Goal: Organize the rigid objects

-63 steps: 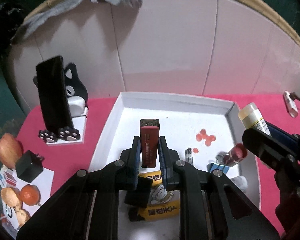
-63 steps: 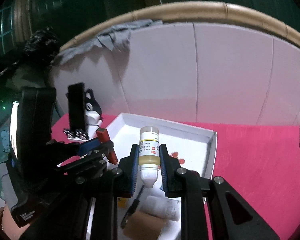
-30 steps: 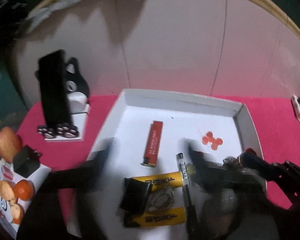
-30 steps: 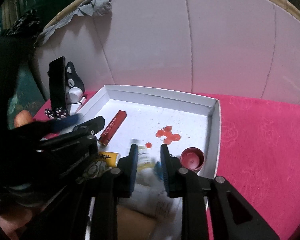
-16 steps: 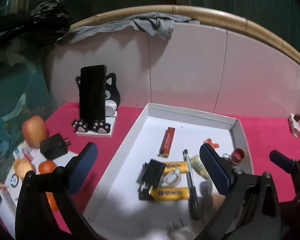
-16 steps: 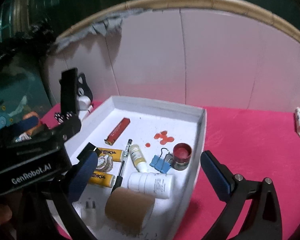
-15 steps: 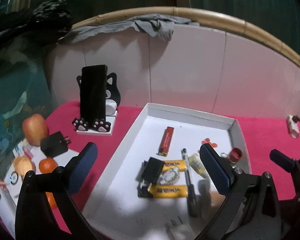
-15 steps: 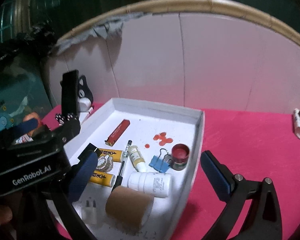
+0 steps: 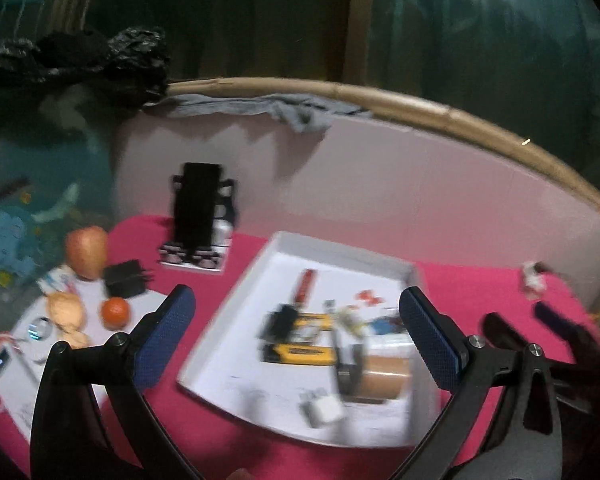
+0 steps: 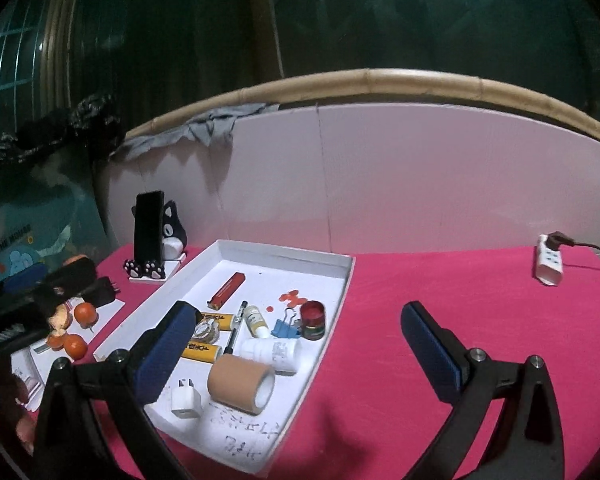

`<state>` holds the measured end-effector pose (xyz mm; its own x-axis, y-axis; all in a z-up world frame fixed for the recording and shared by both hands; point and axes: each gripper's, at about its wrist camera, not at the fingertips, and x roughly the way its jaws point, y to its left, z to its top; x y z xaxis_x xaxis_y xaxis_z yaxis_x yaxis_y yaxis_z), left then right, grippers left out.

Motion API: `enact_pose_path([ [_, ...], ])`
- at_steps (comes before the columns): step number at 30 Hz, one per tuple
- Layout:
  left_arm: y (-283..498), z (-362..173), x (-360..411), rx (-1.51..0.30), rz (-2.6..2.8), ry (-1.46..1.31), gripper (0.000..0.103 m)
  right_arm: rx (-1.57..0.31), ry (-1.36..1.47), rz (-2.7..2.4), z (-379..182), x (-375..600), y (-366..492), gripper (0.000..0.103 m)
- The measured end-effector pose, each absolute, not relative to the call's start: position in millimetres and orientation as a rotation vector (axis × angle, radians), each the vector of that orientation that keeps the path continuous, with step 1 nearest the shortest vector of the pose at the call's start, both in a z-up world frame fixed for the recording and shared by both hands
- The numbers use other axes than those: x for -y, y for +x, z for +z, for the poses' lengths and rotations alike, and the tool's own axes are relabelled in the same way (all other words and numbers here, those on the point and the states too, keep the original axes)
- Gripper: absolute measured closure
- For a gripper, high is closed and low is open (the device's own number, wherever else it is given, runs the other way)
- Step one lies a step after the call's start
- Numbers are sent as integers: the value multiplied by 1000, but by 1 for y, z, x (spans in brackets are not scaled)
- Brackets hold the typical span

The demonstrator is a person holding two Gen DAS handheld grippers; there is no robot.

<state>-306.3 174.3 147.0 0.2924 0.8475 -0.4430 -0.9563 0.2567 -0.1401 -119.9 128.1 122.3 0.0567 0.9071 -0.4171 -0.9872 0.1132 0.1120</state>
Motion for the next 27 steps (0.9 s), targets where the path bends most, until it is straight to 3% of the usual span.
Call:
enact_pose_path([
  [16,-285,157,-117,-410,1245,-333,0,-432,-240,1431,135,-81,-107,0],
  [27,-294,173,-86,-332,1250,-317,0,-370,-301,1399,143,-56,-115,0],
])
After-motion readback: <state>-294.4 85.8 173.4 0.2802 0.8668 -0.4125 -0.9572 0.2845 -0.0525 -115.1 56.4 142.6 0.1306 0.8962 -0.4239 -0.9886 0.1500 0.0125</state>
